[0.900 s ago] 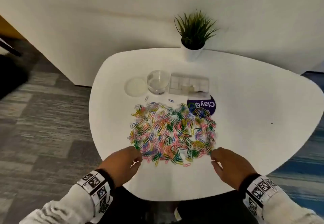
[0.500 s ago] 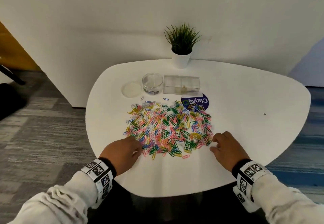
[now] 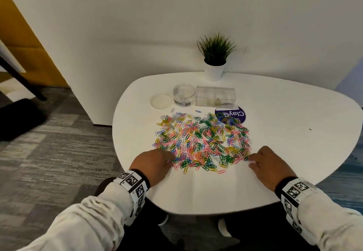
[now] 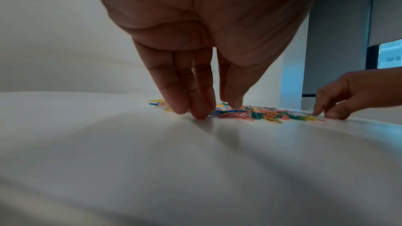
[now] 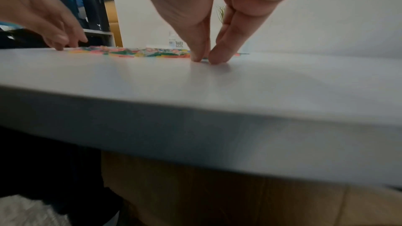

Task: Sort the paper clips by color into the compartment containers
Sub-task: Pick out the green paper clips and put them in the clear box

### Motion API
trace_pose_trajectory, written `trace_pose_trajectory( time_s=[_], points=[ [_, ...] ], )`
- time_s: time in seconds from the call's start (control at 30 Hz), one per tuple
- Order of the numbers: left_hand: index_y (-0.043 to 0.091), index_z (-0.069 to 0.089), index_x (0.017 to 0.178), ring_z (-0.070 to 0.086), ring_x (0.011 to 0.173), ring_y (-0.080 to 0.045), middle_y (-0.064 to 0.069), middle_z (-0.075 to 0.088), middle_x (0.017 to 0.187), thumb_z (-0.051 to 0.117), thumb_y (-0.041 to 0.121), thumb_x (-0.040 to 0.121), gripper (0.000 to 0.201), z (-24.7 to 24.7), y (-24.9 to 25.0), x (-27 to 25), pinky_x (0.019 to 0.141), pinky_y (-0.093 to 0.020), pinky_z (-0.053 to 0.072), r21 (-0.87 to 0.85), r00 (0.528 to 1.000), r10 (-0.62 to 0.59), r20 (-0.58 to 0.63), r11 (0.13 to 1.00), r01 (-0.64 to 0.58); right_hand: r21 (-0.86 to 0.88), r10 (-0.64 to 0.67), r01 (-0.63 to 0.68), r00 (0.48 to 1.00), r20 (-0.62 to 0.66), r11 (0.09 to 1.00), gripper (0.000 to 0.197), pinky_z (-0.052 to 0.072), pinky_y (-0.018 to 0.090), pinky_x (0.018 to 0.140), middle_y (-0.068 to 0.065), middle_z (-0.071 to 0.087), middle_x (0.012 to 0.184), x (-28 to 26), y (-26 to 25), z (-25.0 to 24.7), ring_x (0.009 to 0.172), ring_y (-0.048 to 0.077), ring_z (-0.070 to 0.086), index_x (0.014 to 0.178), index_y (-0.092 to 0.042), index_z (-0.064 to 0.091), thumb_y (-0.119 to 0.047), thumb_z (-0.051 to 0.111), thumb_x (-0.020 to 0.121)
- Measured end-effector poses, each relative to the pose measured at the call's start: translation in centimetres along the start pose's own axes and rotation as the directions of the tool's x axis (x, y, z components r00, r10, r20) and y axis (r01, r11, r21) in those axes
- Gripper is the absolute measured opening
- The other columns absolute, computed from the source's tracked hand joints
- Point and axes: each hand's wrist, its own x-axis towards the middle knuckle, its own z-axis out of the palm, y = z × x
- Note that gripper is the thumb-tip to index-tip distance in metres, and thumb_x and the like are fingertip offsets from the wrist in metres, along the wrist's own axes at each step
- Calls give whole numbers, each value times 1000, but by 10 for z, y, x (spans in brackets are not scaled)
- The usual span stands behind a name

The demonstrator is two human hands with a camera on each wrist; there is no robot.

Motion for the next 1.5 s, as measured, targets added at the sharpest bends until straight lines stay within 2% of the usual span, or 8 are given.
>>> trace_pose_trajectory(
  time_s=[0.37, 0.57, 0.67, 0.77, 1.27, 1.33, 1.4, 1.5],
  points=[
    [30, 59, 80, 60, 83, -16, 10, 59, 90, 49, 31, 93, 16, -26, 4, 24, 73, -27, 49, 138, 994, -53, 97, 990, 39, -100, -103, 118, 984, 145, 988, 6, 42, 28, 74, -3, 45, 96, 10, 0, -14, 84, 20, 56, 93, -23, 58, -28, 58, 95],
    [36, 65, 104, 59, 103, -17, 9, 59, 109, 51, 31, 93, 18, -58, 0, 22, 89, -32, 50, 205, 993, -74, 87, 977, 55, -81, -132, 158, 955, 265, 984, 9, 33, 17, 64, -14, 50, 81, 11, -13, -47, 81, 11, 50, 84, -25, 54, -23, 57, 92],
    [33, 67, 103, 59, 100, -16, 9, 63, 107, 52, 28, 92, 19, -62, -1, 15, 88, -31, 50, 182, 997, -58, 60, 982, 46, 89, -54, 31, 964, 262, 996, 11, 43, 12, 57, -10, 58, 80, 12, -12, -58, 67, 7, 55, 86, -24, 61, -14, 58, 91],
    [27, 69, 94, 61, 90, -15, 9, 66, 97, 50, 30, 93, 18, -52, -1, 9, 83, -30, 51, 136, 996, -8, 84, 991, -3, 275, 34, -116, 958, 286, 954, 16, 55, 28, 60, 9, 70, 76, 12, -9, -60, 59, 16, 62, 100, -12, 65, -2, 58, 90],
    [25, 66, 101, 58, 100, -17, 8, 61, 106, 49, 35, 94, 21, -22, 12, 18, 84, -30, 50, 256, 978, 94, 185, 956, -140, 804, 42, -431, 890, 455, 410, 31, 46, 30, 57, 14, 59, 75, 12, -27, -66, 64, 24, 57, 85, -3, 59, 13, 33, 78],
    [24, 64, 96, 59, 96, -17, 9, 60, 102, 47, 33, 92, 19, -24, 11, 18, 82, -31, 50, 241, 978, 102, 181, 960, -144, 768, 39, -421, 886, 461, 483, 22, 44, 28, 55, 12, 58, 75, 13, -33, -62, 62, 22, 55, 83, -5, 59, 7, 40, 83],
    [21, 62, 86, 58, 83, -15, 7, 63, 90, 49, 29, 87, 15, -30, 6, 20, 73, -28, 50, 164, 987, 56, 152, 983, -81, 590, 4, -253, 921, 391, 767, 11, 43, 24, 56, 5, 59, 76, 14, -42, -55, 64, 17, 54, 87, -5, 62, -2, 52, 89],
    [13, 66, 79, 61, 65, -11, 0, 69, 72, 64, 13, 83, 4, -41, 0, 25, 60, -23, 51, -329, 981, -109, 159, 931, 157, 176, -183, 143, 955, 232, 974, 7, 36, 14, 62, -12, 55, 83, 16, -55, -39, 79, 10, 52, 96, -16, 63, -16, 57, 93]
  ],
)
